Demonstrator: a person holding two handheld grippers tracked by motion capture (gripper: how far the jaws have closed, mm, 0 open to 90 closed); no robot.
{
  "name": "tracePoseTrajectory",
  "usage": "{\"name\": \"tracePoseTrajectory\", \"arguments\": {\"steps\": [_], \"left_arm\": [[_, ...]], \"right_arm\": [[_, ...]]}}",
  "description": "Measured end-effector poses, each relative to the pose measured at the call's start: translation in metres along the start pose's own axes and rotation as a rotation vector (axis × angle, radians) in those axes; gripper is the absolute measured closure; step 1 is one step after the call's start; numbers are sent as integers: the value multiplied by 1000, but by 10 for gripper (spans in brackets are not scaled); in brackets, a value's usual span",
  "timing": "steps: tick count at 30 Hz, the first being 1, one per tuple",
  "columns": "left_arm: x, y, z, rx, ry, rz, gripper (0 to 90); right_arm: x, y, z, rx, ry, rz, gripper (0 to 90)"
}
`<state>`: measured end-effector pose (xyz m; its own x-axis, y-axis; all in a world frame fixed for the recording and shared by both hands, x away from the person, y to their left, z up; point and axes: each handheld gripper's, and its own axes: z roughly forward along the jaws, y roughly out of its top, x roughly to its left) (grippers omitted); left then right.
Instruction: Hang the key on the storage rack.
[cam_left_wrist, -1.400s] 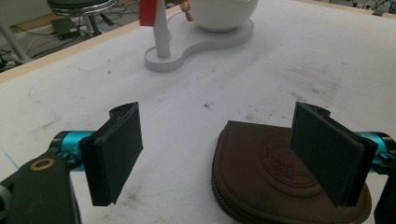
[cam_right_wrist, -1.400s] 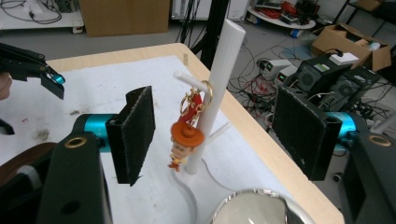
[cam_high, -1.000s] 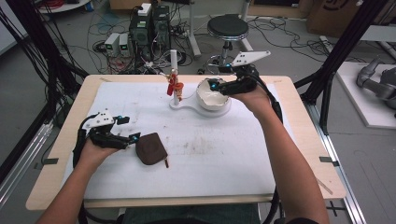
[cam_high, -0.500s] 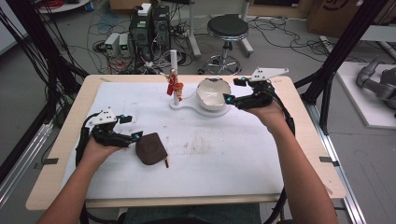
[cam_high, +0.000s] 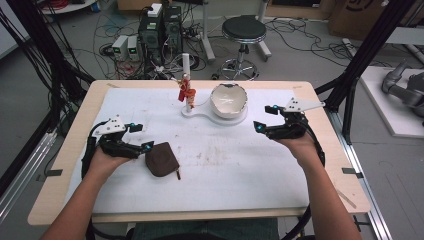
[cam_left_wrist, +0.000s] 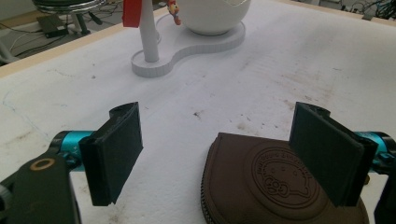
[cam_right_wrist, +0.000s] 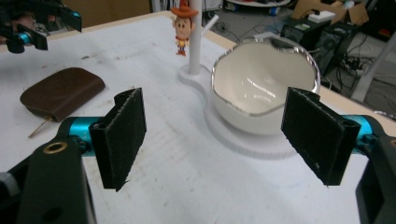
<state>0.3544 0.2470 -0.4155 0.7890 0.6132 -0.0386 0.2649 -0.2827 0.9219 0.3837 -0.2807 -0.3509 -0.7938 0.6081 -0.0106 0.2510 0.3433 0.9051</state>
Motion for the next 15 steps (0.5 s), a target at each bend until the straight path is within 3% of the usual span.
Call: {"name": "tracePoseTrajectory", "arguments": {"steps": [15], "left_arm": [[3, -1, 0, -18, -5, -16, 173]], "right_arm": [[5, -53, -18, 12, -45, 58, 204]]}}
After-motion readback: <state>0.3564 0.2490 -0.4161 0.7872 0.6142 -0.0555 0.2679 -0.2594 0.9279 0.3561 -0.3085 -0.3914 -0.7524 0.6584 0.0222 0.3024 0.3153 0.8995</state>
